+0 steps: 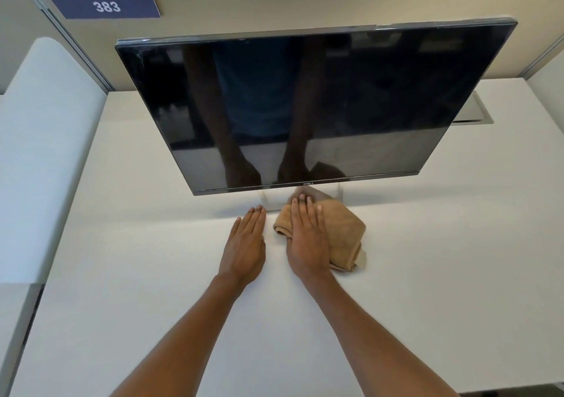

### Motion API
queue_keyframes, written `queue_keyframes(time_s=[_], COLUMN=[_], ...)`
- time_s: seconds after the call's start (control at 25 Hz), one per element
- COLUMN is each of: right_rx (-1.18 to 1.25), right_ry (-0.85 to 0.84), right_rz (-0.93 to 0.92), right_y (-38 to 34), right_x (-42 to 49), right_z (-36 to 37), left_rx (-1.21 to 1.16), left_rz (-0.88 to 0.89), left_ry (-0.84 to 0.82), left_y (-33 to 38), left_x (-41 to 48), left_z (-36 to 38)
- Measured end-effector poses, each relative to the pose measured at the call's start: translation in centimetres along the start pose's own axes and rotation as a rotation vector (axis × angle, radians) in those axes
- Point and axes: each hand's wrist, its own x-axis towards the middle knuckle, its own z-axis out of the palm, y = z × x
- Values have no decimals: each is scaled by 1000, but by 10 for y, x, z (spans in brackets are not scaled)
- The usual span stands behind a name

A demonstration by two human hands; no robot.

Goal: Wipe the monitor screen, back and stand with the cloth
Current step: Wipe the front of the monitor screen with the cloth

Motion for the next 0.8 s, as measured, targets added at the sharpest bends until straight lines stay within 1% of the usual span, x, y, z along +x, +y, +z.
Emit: queue_keyframes(time_s=[0.2, 0.28, 0.4, 0.48, 0.64, 0.8], right_rx=[1, -8, -38, -52, -80, -59], right_ry=[17, 26, 12, 10, 53, 25], right_rz=[-94, -114, -161, -112, 52, 147], right_y=[-33, -29, -5, 21, 65, 52], right_x=[0, 2, -2, -3, -2, -2], right_z=[8, 8, 4, 1, -5, -4], left_rx=[-113, -125, -71, -35, -26, -29], left_rz=[17, 15, 14, 17, 20, 16], left_ry=[-23, -30, -28, -1, 25, 30], left_y=[-9, -11, -13, -12, -12, -13], left_x=[0, 0, -1, -1, 0, 0], left_z=[2, 2, 3, 5, 8, 10])
